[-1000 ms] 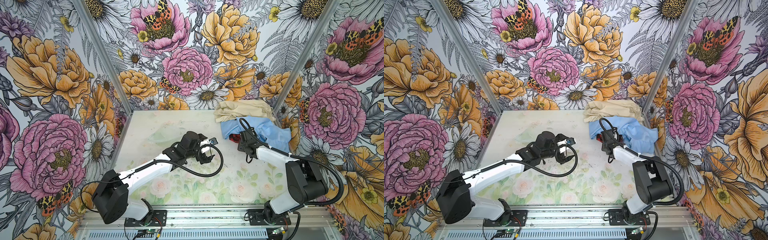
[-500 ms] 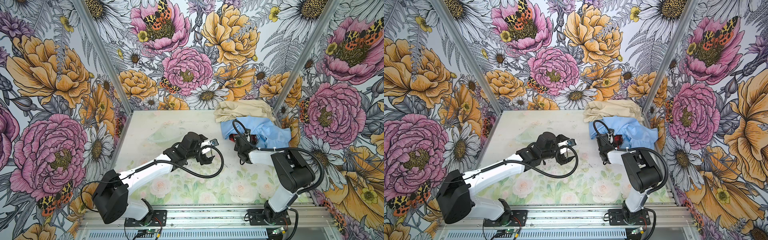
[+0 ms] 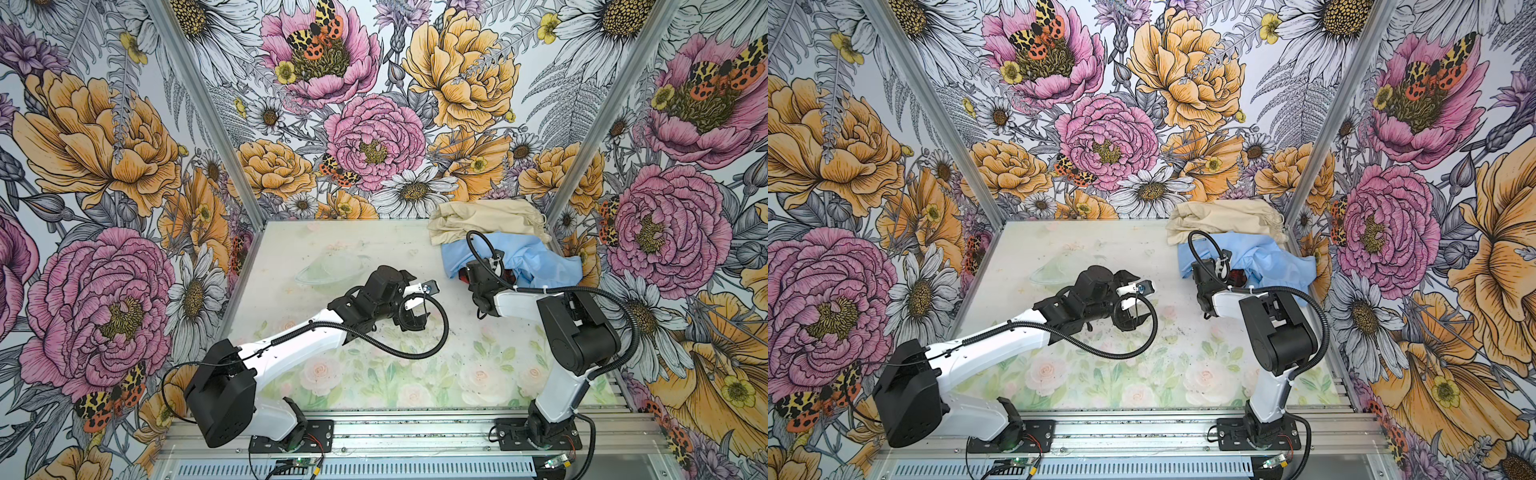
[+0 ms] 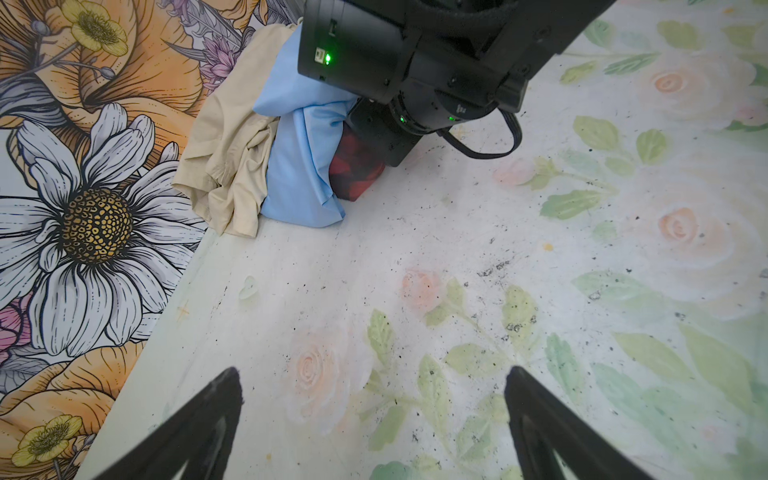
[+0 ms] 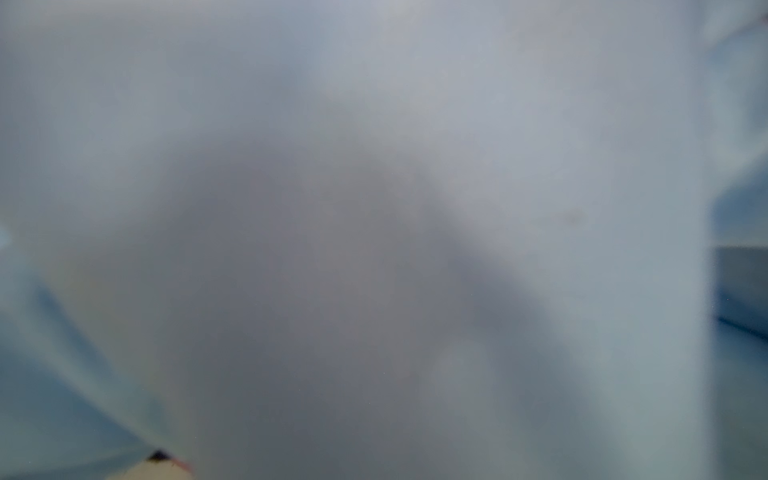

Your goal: Pick out a specific cloth from the pile

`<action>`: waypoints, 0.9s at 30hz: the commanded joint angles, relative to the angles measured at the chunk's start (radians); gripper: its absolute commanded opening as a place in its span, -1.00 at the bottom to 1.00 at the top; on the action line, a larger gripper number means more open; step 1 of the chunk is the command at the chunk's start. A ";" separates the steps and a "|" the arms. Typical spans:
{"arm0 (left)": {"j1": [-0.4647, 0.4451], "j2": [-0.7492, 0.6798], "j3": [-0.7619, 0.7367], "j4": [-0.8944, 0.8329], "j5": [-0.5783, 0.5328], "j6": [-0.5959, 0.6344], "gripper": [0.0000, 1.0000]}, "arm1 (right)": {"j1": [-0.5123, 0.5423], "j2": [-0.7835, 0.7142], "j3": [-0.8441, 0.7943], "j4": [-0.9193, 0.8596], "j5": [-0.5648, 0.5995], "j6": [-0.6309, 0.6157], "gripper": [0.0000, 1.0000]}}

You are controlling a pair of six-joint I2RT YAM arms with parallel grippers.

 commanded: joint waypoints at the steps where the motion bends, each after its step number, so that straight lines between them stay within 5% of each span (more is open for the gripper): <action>1: -0.007 -0.021 0.022 -0.011 -0.024 0.015 0.98 | -0.014 0.019 0.041 -0.053 -0.010 0.032 0.00; 4: -0.007 -0.022 0.016 -0.006 -0.037 0.021 0.98 | -0.014 0.022 0.047 -0.056 -0.022 0.029 -0.16; 7: -0.005 -0.031 0.000 0.009 -0.051 0.034 0.98 | -0.015 0.018 0.044 -0.047 -0.030 0.022 -0.62; 11: 0.048 -0.076 -0.051 0.076 -0.032 0.036 0.98 | -0.014 0.007 0.028 -0.028 -0.041 0.011 -1.00; 20: 0.223 -0.090 -0.085 0.169 0.050 -0.029 0.98 | 0.016 -0.089 0.000 -0.072 -0.078 -0.020 -1.00; 27: 0.257 -0.095 -0.078 0.172 0.047 -0.035 0.98 | 0.040 -0.261 -0.015 -0.182 -0.172 -0.035 -1.00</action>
